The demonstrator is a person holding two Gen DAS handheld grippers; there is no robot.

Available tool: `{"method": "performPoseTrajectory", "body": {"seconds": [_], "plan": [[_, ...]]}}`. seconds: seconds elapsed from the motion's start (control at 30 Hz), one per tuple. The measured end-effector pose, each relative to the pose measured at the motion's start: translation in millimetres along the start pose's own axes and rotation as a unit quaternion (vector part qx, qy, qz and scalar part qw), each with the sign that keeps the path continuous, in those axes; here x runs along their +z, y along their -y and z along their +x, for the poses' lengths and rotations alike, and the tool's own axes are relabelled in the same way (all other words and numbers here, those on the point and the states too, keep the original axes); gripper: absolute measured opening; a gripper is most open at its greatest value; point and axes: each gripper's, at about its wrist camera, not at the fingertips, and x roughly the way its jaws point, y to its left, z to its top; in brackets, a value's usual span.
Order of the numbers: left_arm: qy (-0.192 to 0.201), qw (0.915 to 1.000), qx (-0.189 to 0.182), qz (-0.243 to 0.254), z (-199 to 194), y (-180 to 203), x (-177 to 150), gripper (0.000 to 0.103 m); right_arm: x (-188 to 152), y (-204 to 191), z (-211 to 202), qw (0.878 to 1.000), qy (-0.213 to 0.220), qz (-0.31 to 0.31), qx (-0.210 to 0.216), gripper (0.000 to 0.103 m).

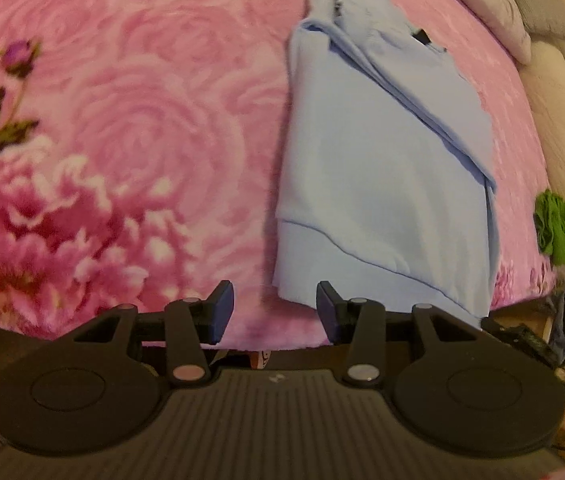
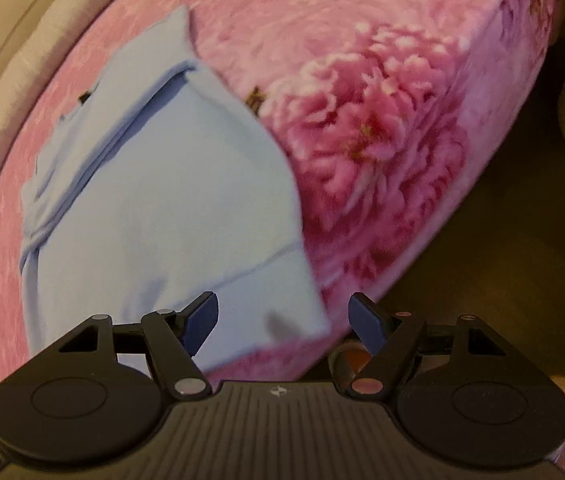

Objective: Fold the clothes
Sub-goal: 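Grasp the opposite side with the right gripper and fold it toward the middle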

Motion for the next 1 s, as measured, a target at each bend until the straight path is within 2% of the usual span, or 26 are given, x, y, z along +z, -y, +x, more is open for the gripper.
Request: {"method": "performPoseTrajectory", "body": {"seconds": [0.07, 0.1, 0.13, 0.17, 0.2, 0.27, 0.4, 0.5, 0.6, 0.7, 0.73, 0.83, 0.93, 0.97, 1.0], "plan": [[0.004, 0.9999, -0.008, -0.009, 3.0, -2.4, -0.5, 0.04, -0.4, 15.0, 15.5, 0.999, 0.002, 0.031, 0.029, 0.075], [0.007, 0.9998, -0.012, -0.013, 3.8, -3.2, -0.7, 0.04, -1.9, 23.4, 22.2, 0.997, -0.004, 0.057, 0.053, 0.071], [0.01, 0.9997, -0.014, -0.016, 3.5, -3.9, -0.5, 0.04, -3.3, 31.8, 28.9, 0.994, -0.01, 0.083, 0.077, 0.063], [0.013, 0.9996, -0.015, -0.02, 2.8, -4.6, -0.2, 0.04, -4.7, 33.3, 29.2, 0.991, -0.014, 0.094, 0.095, 0.036], [0.015, 0.9995, -0.016, -0.023, 2.2, -5.3, 0.2, 0.04, -6.2, 33.3, 28.2, 0.988, -0.018, 0.102, 0.113, 0.017], [0.023, 0.999, -0.023, -0.03, -1.1, -6.4, 2.3, 0.04, -7.0, 27.4, 20.9, 0.986, -0.019, 0.096, 0.132, 0.013], [0.031, 0.9987, -0.029, -0.029, -4.6, -4.5, 7.1, 0.04, 14.8, -4.2, -24.4, 0.985, 0.018, 0.035, 0.17, 0.01], [0.025, 0.9987, -0.035, -0.028, 3.4, 0.4, 7.9, 0.04, 41.5, -15.1, -43.1, 0.991, 0.053, 0.009, 0.124, 0.01], [0.014, 0.9979, -0.05, -0.038, 20.3, 6.4, 5.7, 0.04, 62.7, -7.1, -27.2, 0.998, 0.034, 0.031, 0.05, 0.01], [0.013, 0.9955, -0.068, -0.064, 36.5, 7.2, 3.1, 0.04, 69.2, -15.3, -7.7, 1.0, 0.002, 0.024, 0.011, 0.011], [0.013, 0.9945, -0.073, -0.074, 42.3, 7.1, 2.7, 0.04, 69.0, -18.2, -4.2, 1.0, 0.0, 0.017, 0.002, 0.012], [0.008, 0.9955, -0.056, -0.076, 60.7, 9.2, 4.3, 0.039, 70.2, -16.8, 2.6, 1.0, -0.005, 0.025, -0.006, 0.013], [0.011, 0.9957, -0.056, -0.073, 71.4, 13.1, 7.4, 0.039, 72.6, -9.0, 7.8, 0.999, -0.015, 0.04, -0.01, 0.022], [0.009, 0.9957, -0.06, -0.069, 73.5, 15.5, 8.7, 0.033, 73.2, -8.2, 8.5, 0.999, -0.016, 0.042, -0.011, 0.027], [0.008, 0.9957, -0.065, -0.065, 75.6, 18.0, 10.0, 0.011, 72.0, -7.1, 8.0, 0.999, -0.016, 0.042, -0.012, 0.029]]}}
